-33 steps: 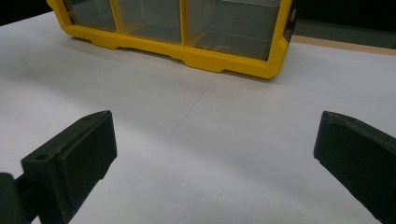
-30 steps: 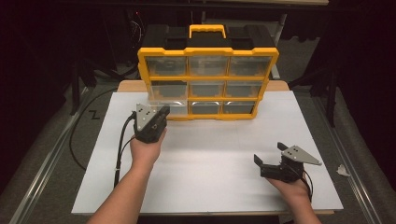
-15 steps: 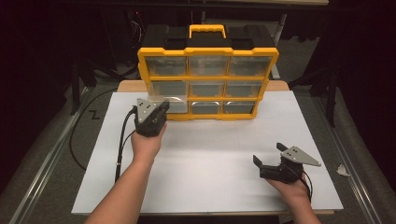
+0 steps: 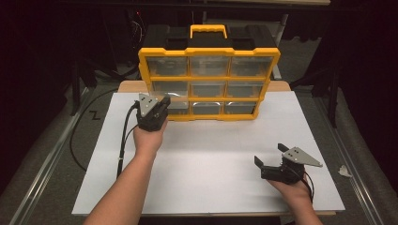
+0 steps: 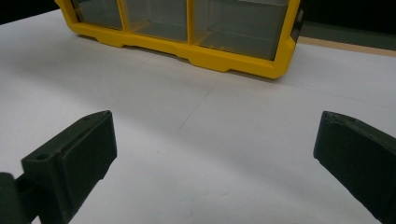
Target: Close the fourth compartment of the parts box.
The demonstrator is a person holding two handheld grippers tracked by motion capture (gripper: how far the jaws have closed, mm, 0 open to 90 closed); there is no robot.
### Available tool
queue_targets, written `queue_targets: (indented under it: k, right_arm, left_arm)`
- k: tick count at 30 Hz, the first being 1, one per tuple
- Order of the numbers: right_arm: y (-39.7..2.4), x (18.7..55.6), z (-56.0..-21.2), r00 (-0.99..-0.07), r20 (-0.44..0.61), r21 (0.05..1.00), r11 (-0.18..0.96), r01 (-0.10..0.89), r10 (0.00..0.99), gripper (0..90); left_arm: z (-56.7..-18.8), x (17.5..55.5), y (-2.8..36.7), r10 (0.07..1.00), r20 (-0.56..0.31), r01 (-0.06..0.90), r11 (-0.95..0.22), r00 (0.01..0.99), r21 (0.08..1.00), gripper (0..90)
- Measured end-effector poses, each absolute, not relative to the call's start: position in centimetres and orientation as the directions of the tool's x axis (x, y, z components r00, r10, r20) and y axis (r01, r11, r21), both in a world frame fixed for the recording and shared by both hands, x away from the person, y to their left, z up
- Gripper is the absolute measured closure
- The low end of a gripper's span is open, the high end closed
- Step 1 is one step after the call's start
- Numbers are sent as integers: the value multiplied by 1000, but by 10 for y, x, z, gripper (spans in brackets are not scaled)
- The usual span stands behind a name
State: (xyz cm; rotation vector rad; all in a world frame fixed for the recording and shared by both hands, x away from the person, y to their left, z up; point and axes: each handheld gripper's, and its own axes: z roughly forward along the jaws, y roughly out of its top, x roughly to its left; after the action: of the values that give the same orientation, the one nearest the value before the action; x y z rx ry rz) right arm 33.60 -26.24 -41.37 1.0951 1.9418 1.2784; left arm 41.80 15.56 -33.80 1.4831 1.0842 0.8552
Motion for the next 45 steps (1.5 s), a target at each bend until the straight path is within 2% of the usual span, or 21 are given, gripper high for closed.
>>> queue_targets:
  k: [32, 38, 45]
  right_arm:
    - [-263, 337, -415, -509, -4, 921, 202, 334, 861, 7]
    - [-264, 337, -416, -507, -1, 921, 199, 336, 862, 8]
    - [-264, 337, -416, -507, 0, 920, 199, 338, 862, 8]
  left_arm:
    - [-330, 464, 161, 962, -29, 245, -40, 272, 969, 897]
    - [-331, 466, 158, 965, -8, 237, -57, 263, 970, 897]
    - [-332, 461, 158, 960, -32, 257, -43, 279, 966, 897]
